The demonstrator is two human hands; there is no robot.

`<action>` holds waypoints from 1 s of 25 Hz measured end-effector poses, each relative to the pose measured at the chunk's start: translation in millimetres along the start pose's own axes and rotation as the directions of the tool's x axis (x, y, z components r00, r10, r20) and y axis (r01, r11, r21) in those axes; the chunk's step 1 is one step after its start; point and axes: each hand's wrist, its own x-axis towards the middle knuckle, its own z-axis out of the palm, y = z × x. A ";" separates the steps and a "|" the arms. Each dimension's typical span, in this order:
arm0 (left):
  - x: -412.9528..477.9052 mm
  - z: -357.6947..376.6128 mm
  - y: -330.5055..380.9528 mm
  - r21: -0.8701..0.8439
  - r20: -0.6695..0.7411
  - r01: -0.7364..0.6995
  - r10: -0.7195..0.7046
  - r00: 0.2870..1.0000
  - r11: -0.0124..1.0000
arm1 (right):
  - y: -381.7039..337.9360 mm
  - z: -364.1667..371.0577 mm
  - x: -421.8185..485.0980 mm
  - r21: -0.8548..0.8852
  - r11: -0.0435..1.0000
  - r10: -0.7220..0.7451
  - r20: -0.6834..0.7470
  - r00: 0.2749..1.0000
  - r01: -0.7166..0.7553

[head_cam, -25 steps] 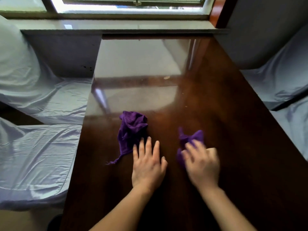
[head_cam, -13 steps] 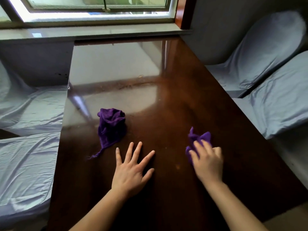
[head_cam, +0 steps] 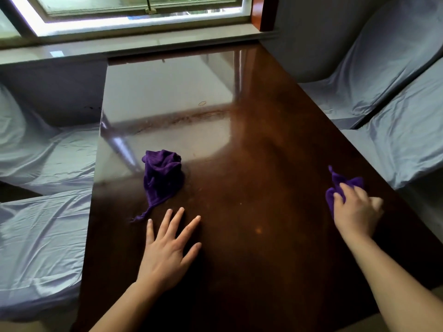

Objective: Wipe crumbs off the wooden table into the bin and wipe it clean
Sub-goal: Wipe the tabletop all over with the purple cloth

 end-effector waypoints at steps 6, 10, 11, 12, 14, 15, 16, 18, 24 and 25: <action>-52.0 -11.4 -44.3 0.034 -0.004 0.126 -0.126 0.992 0.991 | -96.0 -4.2 -176.6 0.270 0.787 -0.589 0.063 0.806 0.554; -61.8 -15.7 -62.2 0.028 -0.019 0.193 -0.193 0.981 0.981 | -182.4 12.1 -203.8 0.285 0.353 -0.921 -0.063 0.385 0.891; -59.8 -17.2 -67.5 0.017 -0.032 0.201 -0.200 0.979 0.980 | -198.5 18.0 -174.3 0.225 0.403 -0.907 -0.034 0.420 0.887; -56.3 -18.6 -74.1 -0.002 -0.053 0.211 -0.211 0.976 0.978 | -210.4 22.5 -139.4 0.159 0.524 -0.849 0.017 0.529 0.837; -47.9 -21.9 -92.6 -0.053 -0.108 0.243 -0.247 0.963 0.969 | -224.4 30.6 -79.7 0.076 0.779 -0.627 0.079 0.775 0.623; -43.4 -23.6 -102.7 -0.078 -0.121 0.260 -0.268 0.956 0.962 | -231.9 33.1 -71.1 0.092 0.843 -0.538 0.090 0.838 0.531; -39.4 -25.0 -112.8 -0.098 -0.117 0.275 -0.285 0.951 0.957 | -242.5 34.7 -80.5 0.113 0.862 -0.504 0.100 0.858 0.493; -31.4 -25.1 -126.9 -0.119 -0.091 0.279 -0.290 0.953 0.953 | -264.4 34.1 -140.6 0.169 0.796 -0.601 0.110 0.791 0.581; -29.6 -16.2 -134.4 -0.100 -0.108 0.214 -0.224 0.969 0.972 | -296.8 4.0 -239.0 0.522 0.478 -0.842 0.046 0.537 0.706; -29.8 -17.5 -133.7 -0.104 -0.119 0.215 -0.227 0.967 0.971 | -304.0 0.7 -225.2 0.549 0.524 -0.794 0.038 0.607 0.651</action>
